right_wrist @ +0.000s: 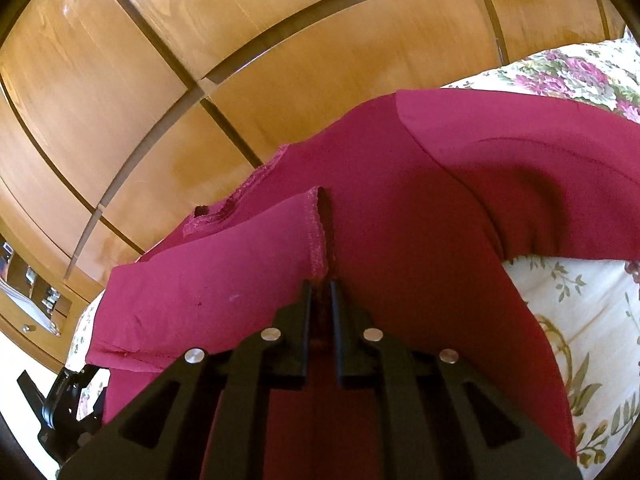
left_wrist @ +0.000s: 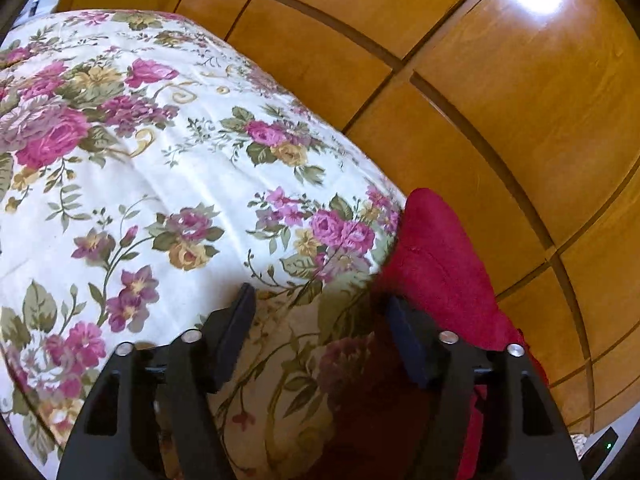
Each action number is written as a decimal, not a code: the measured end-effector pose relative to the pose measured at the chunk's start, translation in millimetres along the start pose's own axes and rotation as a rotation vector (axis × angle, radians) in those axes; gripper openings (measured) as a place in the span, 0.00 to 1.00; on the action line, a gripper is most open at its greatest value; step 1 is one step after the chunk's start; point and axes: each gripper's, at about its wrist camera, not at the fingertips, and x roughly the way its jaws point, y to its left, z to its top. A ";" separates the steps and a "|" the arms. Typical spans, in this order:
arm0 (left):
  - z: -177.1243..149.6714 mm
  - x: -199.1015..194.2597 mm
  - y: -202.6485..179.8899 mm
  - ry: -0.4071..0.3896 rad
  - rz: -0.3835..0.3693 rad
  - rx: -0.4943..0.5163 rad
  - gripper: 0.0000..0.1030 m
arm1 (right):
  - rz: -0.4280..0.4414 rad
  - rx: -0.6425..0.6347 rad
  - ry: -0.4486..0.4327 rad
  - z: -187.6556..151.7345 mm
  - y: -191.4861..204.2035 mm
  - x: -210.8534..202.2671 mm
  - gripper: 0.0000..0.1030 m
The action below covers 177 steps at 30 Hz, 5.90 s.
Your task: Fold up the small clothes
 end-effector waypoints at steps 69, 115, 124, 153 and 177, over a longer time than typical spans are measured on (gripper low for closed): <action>-53.1 -21.0 -41.2 0.215 0.045 0.444 0.96 | -0.190 0.479 -0.401 25.7 -163.7 -185.5 0.07; -133.3 32.1 -253.2 0.630 -0.308 0.566 0.10 | -0.551 -0.079 -0.042 -45.5 -21.8 -60.3 0.98; -56.0 -2.8 -242.1 0.384 -0.392 0.550 0.03 | -0.549 -0.078 -0.044 -44.8 -22.8 -60.8 0.98; -29.2 38.8 -133.0 0.260 -0.209 0.609 0.07 | -0.496 -0.041 -0.068 -44.7 -28.2 -70.0 0.98; -31.5 42.0 -128.6 0.263 -0.205 0.583 0.07 | -0.675 0.254 -0.167 3.3 -64.0 -48.3 0.97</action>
